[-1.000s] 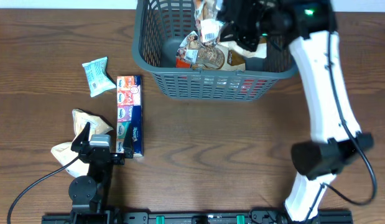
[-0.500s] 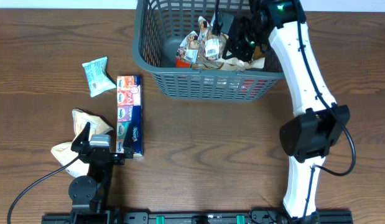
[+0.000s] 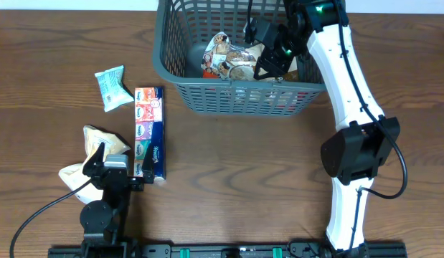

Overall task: Pack container
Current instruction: 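Release the mushroom bag into the basket and withdraw the right gripper, then move the left gripper to the Kleenex tissue bundle and grasp it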

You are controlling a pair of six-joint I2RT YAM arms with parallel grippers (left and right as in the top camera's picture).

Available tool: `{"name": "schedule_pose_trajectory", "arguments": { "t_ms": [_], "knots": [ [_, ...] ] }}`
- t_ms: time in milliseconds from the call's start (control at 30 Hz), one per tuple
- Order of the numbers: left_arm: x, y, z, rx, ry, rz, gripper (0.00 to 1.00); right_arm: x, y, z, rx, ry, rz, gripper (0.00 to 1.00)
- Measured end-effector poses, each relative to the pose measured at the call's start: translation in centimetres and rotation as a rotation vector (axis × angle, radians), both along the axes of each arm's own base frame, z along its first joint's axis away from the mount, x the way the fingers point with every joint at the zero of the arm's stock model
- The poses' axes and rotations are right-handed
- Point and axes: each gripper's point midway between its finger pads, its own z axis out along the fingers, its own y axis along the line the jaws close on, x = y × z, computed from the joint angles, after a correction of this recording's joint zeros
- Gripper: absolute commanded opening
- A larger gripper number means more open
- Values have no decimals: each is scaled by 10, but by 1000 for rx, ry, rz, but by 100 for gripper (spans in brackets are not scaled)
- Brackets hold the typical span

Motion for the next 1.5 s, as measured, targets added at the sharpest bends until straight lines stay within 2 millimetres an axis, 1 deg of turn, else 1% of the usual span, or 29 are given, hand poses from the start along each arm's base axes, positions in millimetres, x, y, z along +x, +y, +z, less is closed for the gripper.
{"name": "schedule_pose_trajectory", "arguments": {
  "t_ms": [67,100,133,200,300,367,433,467,500,533,567,600,633,700,767,833,867,900,967,1067,1133,1267,1400,1500],
  "knots": [
    [0,0,0,0,0,0,99,6,6,5,32,-29,4,54],
    [0,0,0,0,0,0,99,13,10,11,56,-58,3,55],
    [0,0,0,-1,0,0,99,18,13,17,75,-84,0,55],
    [0,0,0,-18,1,2,98,31,18,35,115,-152,-7,56],
    [0,0,0,-72,5,8,99,48,24,85,178,-297,-27,60],
    [0,1,0,-122,7,15,99,54,22,131,215,-418,-61,62],
    [0,1,0,-165,10,19,99,53,14,175,241,-516,-112,64],
    [0,1,0,-188,13,22,99,49,6,203,255,-574,-156,66],
    [0,1,0,-205,14,24,99,46,-2,219,264,-605,-187,68],
    [0,1,0,-217,15,25,99,42,-15,239,278,-639,-243,69],
    [-1,1,1,-230,18,26,99,39,-34,259,292,-670,-319,70],
    [-1,1,0,-239,26,28,99,36,-51,271,300,-690,-383,70],
    [-1,1,-1,-245,38,30,99,33,-77,284,311,-708,-473,72],
    [-1,1,-8,-257,86,37,99,30,-128,297,327,-718,-648,72],
    [-2,0,-11,-261,144,45,99,27,-181,297,339,-700,-824,76],
    [-2,0,-6,-262,184,51,98,22,-227,286,341,-652,-969,81],
    [0,0,2,-262,198,53,99,18,-247,278,335,-622,-1030,83],
    [1,0,9,-260,209,54,99,14,-265,269,327,-590,-1087,85],
    [6,0,26,-252,232,56,99,4,-290,255,314,-534,-1171,88],
    [16,0,48,-238,289,59,99,-11,-317,235,292,-452,-1264,95],
    [24,-1,59,-226,347,62,99,-19,-329,222,279,-402,-1312,99],
    [37,-1,72,-213,461,73,99,-28,-348,183,239,-272,-1382,99],
    [44,-1,75,-185,614,81,99,-28,-355,131,201,-127,-1412,99],
    [42,-1,75,-153,730,81,99,-29,-354,86,173,-14,-1421,99]
  ]
}}
